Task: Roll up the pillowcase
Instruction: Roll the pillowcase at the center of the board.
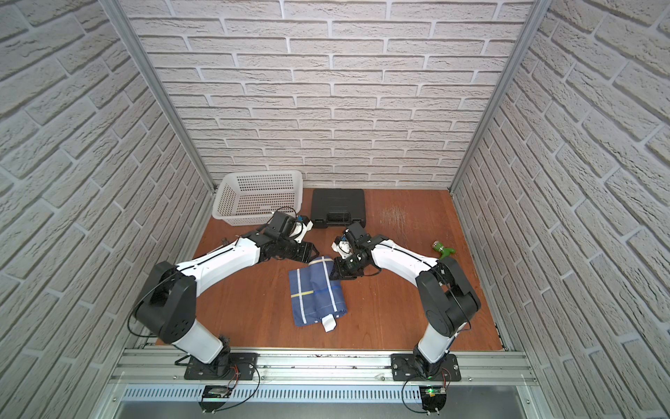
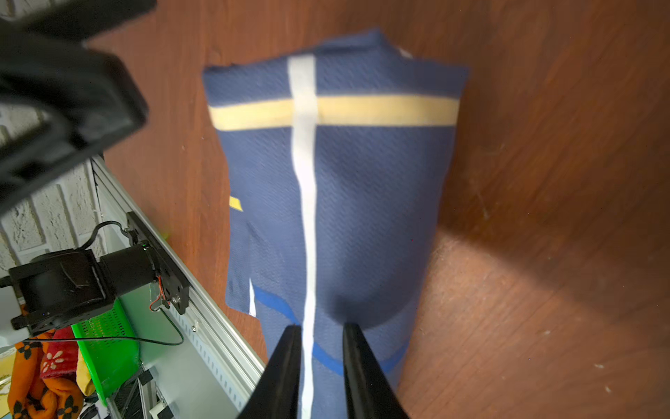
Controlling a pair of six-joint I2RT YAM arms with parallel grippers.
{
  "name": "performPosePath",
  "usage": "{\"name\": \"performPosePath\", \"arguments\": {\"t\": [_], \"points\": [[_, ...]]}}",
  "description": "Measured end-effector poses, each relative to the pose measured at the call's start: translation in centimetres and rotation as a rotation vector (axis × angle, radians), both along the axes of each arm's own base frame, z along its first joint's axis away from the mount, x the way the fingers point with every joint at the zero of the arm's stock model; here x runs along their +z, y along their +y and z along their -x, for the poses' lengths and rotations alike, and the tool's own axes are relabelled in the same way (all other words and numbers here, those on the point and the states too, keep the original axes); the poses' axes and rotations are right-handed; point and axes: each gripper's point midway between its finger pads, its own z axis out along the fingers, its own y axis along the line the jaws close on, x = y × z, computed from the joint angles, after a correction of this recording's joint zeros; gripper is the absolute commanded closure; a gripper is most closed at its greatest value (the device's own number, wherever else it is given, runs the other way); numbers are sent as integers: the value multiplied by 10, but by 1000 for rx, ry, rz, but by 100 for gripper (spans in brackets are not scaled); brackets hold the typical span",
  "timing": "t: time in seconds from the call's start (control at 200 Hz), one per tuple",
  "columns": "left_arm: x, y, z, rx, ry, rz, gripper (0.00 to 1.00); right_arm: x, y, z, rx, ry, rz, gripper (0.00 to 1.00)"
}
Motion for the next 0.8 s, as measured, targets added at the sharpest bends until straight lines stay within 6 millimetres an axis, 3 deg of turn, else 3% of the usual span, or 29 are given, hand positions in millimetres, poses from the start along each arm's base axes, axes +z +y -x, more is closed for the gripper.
{"name": "performPosePath", "arguments": {"t": [0.24,0.45,0.595,0.715,0.8], "points": [[-40,-14,1,-82,51,-90,57,-23,-5,14,5,28,6,77],[-65,-9,2,-101,74,-159,67,-34,-7,20,20,33,17,77],[-72,-8,4,-104,84,-174,68,-20,0,24,81,-28,-5,76],[-73,-7,4,-104,87,-182,69,6,17,32,169,-131,-54,75],[-74,-6,6,-104,93,-189,69,12,31,41,235,-168,-71,76]]}}
